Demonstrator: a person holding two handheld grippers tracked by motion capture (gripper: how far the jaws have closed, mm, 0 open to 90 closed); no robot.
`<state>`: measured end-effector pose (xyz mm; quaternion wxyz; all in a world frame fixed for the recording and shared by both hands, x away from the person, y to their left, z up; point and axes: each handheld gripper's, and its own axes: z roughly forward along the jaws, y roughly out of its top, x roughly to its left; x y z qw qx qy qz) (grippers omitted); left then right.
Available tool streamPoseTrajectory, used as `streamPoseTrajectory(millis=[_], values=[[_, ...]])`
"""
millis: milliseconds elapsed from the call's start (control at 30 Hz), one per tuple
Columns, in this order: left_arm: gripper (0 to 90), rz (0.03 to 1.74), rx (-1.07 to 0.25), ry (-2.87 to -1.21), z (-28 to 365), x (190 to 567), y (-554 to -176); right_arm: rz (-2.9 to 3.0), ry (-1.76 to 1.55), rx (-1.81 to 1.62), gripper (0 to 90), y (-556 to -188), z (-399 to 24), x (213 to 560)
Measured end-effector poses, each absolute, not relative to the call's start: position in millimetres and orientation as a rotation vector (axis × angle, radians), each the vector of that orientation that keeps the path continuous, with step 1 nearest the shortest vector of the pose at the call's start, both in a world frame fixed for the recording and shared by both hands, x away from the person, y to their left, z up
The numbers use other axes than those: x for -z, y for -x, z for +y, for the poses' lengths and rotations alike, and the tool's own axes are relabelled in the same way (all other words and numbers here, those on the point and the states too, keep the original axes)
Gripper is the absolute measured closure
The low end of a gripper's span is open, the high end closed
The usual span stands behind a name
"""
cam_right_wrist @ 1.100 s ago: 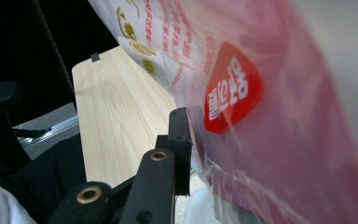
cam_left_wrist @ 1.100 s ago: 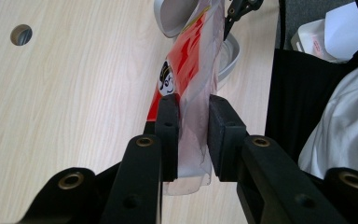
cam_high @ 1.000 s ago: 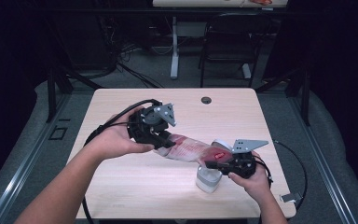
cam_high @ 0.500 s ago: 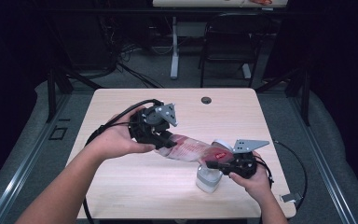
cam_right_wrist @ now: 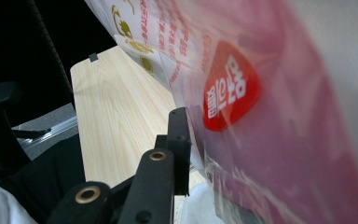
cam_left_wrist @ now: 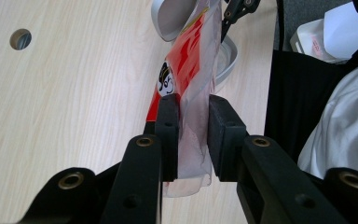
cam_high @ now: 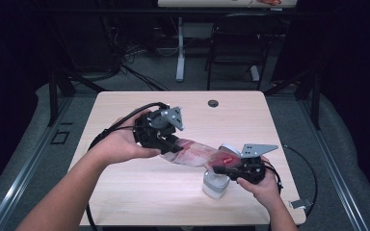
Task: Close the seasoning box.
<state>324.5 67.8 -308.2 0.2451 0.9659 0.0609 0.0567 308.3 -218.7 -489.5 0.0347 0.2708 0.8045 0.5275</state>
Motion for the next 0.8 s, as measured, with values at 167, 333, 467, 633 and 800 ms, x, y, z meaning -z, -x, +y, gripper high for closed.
streamPoseTrajectory(millis=[167,333,467,633,800], values=[[75.8,0.169,-0.156,-2.633,67.8,308.2,-324.3,2.475,-0.832,-1.625,80.7,-308.0,-218.6,489.4],[75.9,0.163,-0.157,-2.633,67.1,308.0,-324.3,2.479,-0.829,-1.625,80.8,-307.6,-219.3,489.4],[75.9,0.146,-0.158,-2.642,65.4,306.7,-324.7,2.473,-0.835,-1.628,80.8,-306.7,-220.3,489.6],[75.9,0.153,-0.155,-2.633,64.2,307.0,-323.8,2.469,-0.842,-1.63,80.7,-307.0,-221.4,490.6],[75.8,0.149,-0.16,-2.639,64.1,305.7,-323.2,2.478,-0.841,-1.625,80.5,-308.0,-220.2,492.2]])
